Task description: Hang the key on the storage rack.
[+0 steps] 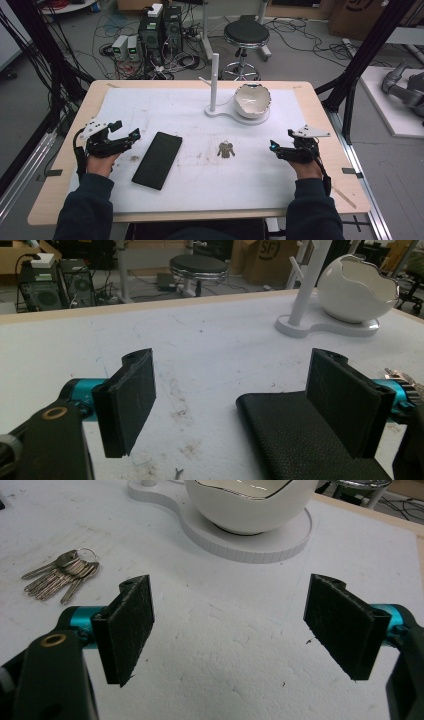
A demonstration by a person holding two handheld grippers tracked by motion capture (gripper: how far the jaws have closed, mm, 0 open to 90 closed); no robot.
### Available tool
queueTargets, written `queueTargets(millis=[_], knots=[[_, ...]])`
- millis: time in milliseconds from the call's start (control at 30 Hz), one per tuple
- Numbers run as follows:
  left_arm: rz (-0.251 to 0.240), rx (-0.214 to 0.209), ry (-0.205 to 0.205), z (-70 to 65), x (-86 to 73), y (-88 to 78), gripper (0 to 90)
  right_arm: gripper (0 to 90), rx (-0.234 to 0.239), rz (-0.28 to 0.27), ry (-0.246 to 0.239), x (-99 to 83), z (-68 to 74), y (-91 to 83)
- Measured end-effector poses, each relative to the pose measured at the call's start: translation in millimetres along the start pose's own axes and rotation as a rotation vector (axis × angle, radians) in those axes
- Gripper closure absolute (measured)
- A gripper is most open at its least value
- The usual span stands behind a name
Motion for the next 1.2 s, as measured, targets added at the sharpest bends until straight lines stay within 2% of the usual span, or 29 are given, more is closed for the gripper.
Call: queueTargets(millis=[300,433,567,633,667,700,767,867,900,967,1100,1133,1200], knots=[[0.008,0.002,-0.01,0.1,-1.9,3.3,20.3,20.5,0.008,0.0,0.018,-2.9,-4.7,1.7],[0.008,0.001,-0.009,-0.8,-2.5,2.6,20.7,20.5,0.022,-0.01,0.016,-2.4,-0.8,0.0],[0.017,-0.003,-0.011,-0.6,-4.0,3.7,21.2,20.7,0.116,-0.038,-0.024,4.4,22.0,5.4],[0.017,-0.003,-0.017,-1.0,-4.4,3.7,21.2,21.1,0.169,-0.046,-0.061,8.5,37.2,11.5],[0.017,-0.003,-0.017,-1.0,-4.4,3.7,21.4,21.1,0.169,-0.046,-0.061,8.5,37.2,11.5],[0.021,-0.004,-0.017,-1.2,-5.5,4.3,21.6,26.7,0.223,-0.046,-0.104,12.4,53.8,18.1],[0.024,-0.006,-0.017,-1.3,-5.9,4.8,21.6,30.9,0.275,-0.037,-0.145,15.2,68.1,25.0],[0.028,-0.005,-0.019,-0.6,-6.4,5.1,21.8,35.8,0.315,-0.028,-0.174,19.4,79.4,38.0],[0.028,-0.004,-0.02,-0.5,-6.5,5.1,21.9,36.2,0.327,-0.022,-0.174,21.5,81.7,43.0],[0.026,-0.006,-0.024,-0.3,-6.6,5.5,22.1,42.5,0.353,0.0,-0.156,25.5,87.6,51.1],[0.034,-0.011,-0.027,0.3,-7.7,6.3,22.4,48.9,0.361,0.02,-0.164,29.1,97.6,63.8],[0.035,-0.011,-0.028,0.2,-7.9,6.6,22.4,50.6,0.363,0.049,-0.16,29.4,102.6,73.6],[0.032,-0.017,-0.027,-0.6,-7.8,7.0,22.6,51.8,0.374,0.068,-0.163,30.3,106.3,82.1]])
Point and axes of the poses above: each handheld gripper's, and its own axes: y roughly forward along the jaws, x roughly out of its top, z roughly to its left, the point moved 7 cm from there along y, roughly forward along the jaws, and after that the axes turned 11 degrees about -x, right-handed, at the moved point
